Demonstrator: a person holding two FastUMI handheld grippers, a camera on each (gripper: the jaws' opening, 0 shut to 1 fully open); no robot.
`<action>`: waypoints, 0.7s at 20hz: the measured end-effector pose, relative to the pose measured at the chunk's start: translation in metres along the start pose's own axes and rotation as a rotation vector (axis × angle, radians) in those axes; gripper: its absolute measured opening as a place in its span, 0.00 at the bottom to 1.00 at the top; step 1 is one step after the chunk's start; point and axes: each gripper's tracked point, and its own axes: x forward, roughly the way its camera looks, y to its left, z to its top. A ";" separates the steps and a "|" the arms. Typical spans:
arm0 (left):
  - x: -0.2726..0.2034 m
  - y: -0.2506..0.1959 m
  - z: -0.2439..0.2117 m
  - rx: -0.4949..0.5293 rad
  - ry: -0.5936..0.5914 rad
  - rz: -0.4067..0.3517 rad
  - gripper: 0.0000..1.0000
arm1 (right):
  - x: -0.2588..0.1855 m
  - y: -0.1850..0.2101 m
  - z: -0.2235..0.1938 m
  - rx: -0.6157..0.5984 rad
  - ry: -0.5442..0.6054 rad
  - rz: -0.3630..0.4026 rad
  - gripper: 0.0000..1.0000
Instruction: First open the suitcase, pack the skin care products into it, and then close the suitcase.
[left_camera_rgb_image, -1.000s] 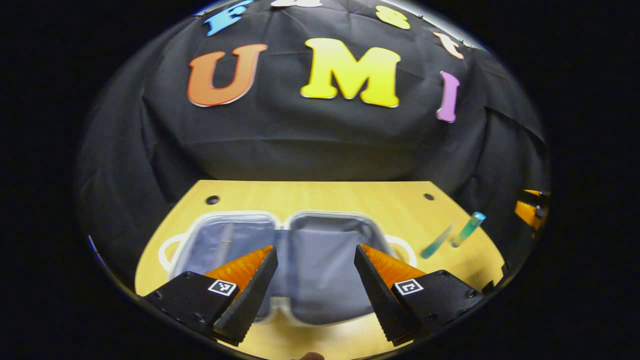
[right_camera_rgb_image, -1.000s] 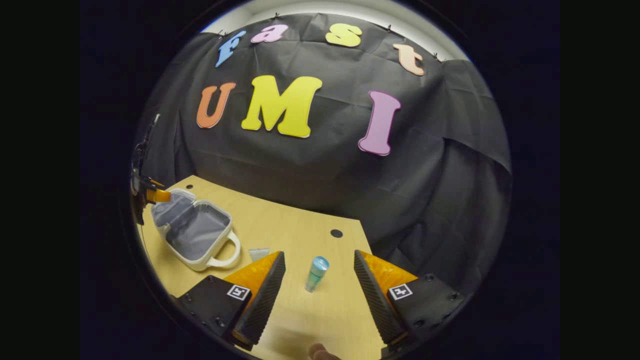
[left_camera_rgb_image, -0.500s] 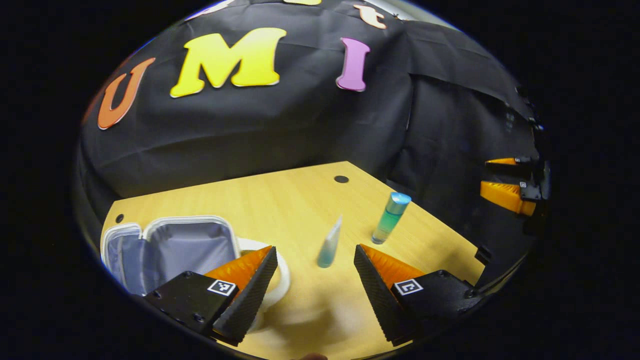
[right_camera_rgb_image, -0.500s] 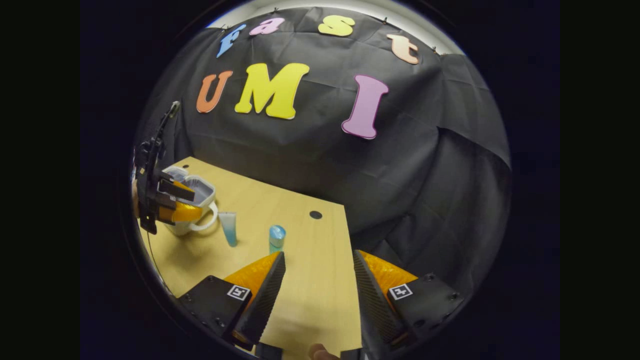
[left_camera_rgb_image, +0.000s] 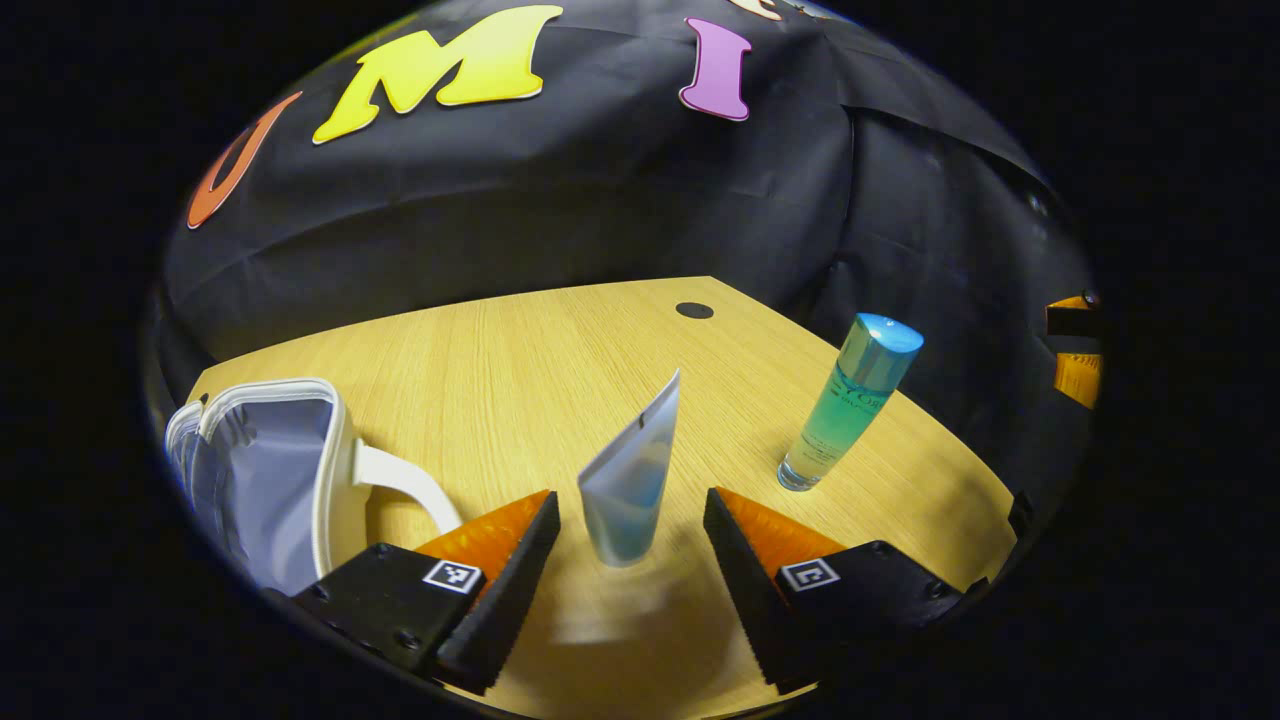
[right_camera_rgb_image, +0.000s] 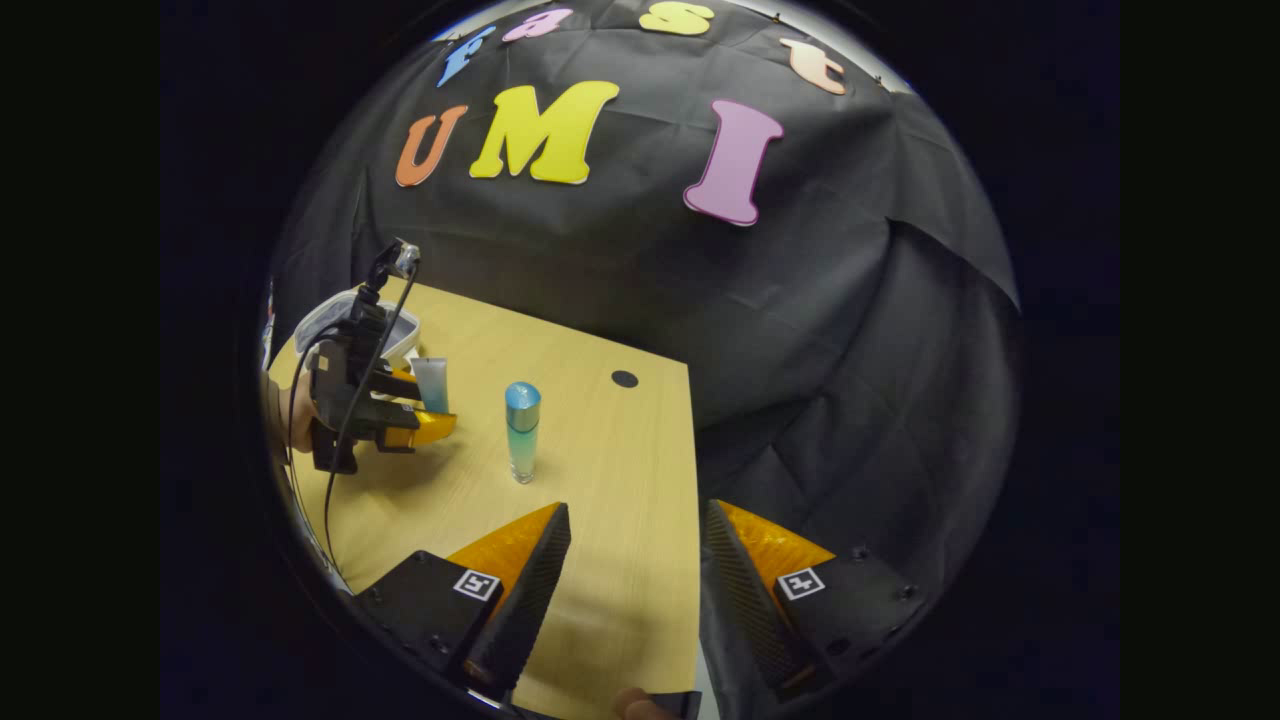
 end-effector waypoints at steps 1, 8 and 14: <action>0.007 0.002 -0.002 0.002 0.008 0.009 0.87 | 0.006 0.004 0.002 0.012 0.007 0.012 0.82; 0.016 0.005 -0.008 0.055 0.076 0.034 0.43 | 0.047 0.055 0.031 0.049 -0.008 0.128 0.82; -0.057 -0.003 0.020 -0.015 0.025 0.116 0.41 | 0.088 0.098 0.053 0.118 -0.012 0.205 0.82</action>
